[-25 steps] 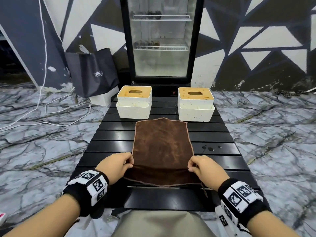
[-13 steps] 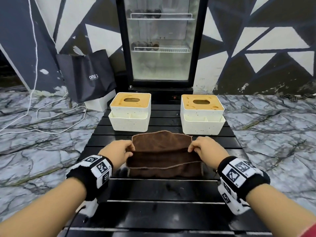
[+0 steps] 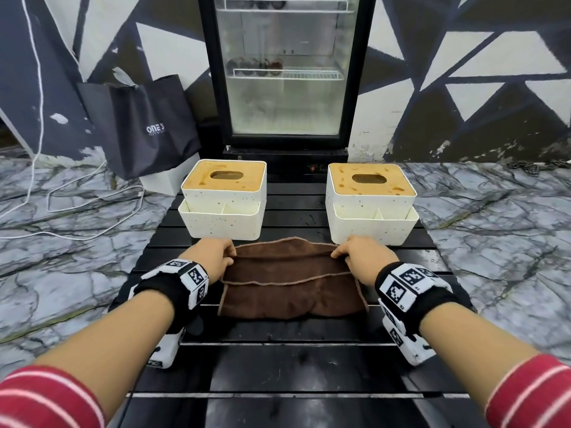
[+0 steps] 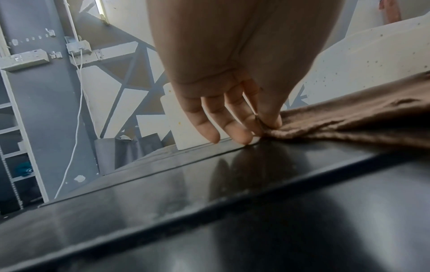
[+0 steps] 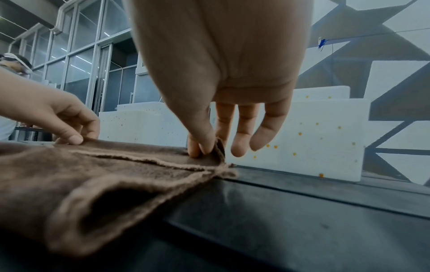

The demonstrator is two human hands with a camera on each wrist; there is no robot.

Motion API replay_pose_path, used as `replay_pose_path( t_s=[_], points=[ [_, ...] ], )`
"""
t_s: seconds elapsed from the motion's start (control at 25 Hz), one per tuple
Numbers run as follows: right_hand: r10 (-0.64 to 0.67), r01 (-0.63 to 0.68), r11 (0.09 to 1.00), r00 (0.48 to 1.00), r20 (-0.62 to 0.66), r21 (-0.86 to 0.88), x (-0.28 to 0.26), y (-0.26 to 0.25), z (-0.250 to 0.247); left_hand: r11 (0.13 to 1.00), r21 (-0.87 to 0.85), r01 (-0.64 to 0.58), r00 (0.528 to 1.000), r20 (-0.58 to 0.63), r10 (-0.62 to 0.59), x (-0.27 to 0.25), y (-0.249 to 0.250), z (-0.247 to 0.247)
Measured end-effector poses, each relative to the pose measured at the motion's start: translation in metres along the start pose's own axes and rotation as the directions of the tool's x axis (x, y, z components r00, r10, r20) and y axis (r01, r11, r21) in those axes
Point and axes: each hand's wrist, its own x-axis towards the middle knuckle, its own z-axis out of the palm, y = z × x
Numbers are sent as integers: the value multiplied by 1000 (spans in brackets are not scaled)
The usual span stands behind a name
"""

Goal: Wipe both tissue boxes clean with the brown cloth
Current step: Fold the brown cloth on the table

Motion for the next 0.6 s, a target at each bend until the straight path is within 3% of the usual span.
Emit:
replay_pose_path(
  t_s=[0.32,0.44,0.6],
  points=[
    [-18,16,999,999,44,39,-8,0,5,1000,12,-12,999,-43,13,-3,4,-4],
    [-44,45,996,999,-14,79,-23,0,2,994,-43,-100,992,-81,96,-16,7,-7],
    [-96,107,988,991,-90,116,-49,-3,-3,968,-45,-247,969,13,248,-42,13,-11]
  ],
)
